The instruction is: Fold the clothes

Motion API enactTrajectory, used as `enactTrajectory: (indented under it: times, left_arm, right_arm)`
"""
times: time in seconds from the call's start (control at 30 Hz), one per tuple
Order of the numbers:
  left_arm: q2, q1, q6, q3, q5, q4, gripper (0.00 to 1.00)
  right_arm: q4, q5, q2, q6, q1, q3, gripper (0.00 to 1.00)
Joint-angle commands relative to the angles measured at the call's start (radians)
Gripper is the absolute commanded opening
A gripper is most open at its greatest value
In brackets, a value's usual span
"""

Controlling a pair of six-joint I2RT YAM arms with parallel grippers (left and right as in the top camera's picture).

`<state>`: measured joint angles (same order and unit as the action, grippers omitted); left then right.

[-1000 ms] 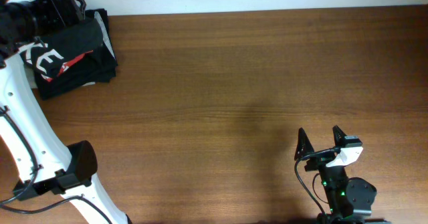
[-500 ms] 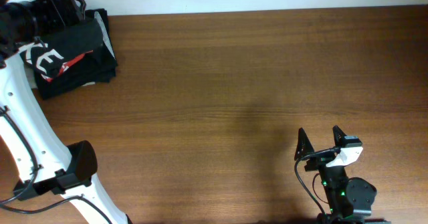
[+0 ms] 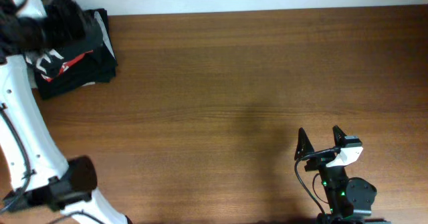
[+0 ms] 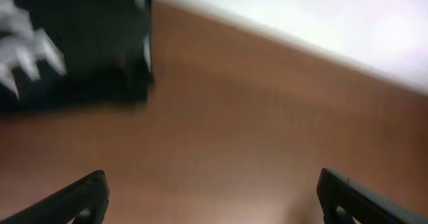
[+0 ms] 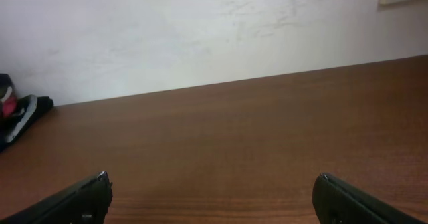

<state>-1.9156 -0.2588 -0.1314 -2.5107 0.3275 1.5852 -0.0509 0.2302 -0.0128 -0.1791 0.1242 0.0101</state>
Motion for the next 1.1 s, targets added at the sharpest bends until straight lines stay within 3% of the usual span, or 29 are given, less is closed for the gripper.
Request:
enactTrajectory:
  times: [0.0,0.07,0.3,0.43,0.47,0.6,0.7,0.8,0.97,1.07]
  left_arm:
    - [0.265,0.004,0.005,0.394,0.009,0.006,0.99]
    - [0.443,0.004,0.005,0.678,0.009,0.006,0.99]
    - [0.832,0.004,0.006,1.143,-0.082,-0.097,0.99]
    - [1.051,0.023,0.005,1.405,-0.042,-0.548,0.99]
    - [1.160,0.063,0.005,1.563,-0.035,-0.758,0.99]
    - [1.404,0.158,0.005,1.997,-0.031,-1.244,0.99]
    - [1.524,0.203,-0.013,2.248,-0.032,-1.583,0.99]
    - [1.630,0.206,-0.013,2.406,-0.046,-1.801,0.99]
    - [1.770,0.204,-0.013,2.502,-0.124,-1.804,0.99]
    - [1.899,0.204,-0.013,2.502,-0.201,-1.617,0.99]
  right_arm:
    - [-0.005,0.021,0.010,0.011,-0.006,-0.005,0.99]
    - [-0.005,0.021,0.010,0.011,-0.006,-0.005,0.99]
    - [-0.005,0.021,0.010,0.011,-0.006,-0.005,0.99]
    - [-0.005,0.021,0.010,0.011,-0.006,-0.005,0.99]
    - [-0.005,0.021,0.010,0.011,-0.006,-0.005,0.99]
    - [-0.005,0.020,0.010,0.011,-0.006,-0.005,0.99]
    - [-0.005,0.021,0.010,0.011,-0.006,-0.005,0.99]
    - [-0.005,0.021,0.010,0.011,-0.006,-0.005,0.99]
    - [-0.005,0.021,0.009,0.011,-0.006,-0.005,0.99]
    - [-0.005,0.021,0.009,0.011,-0.006,-0.005,0.99]
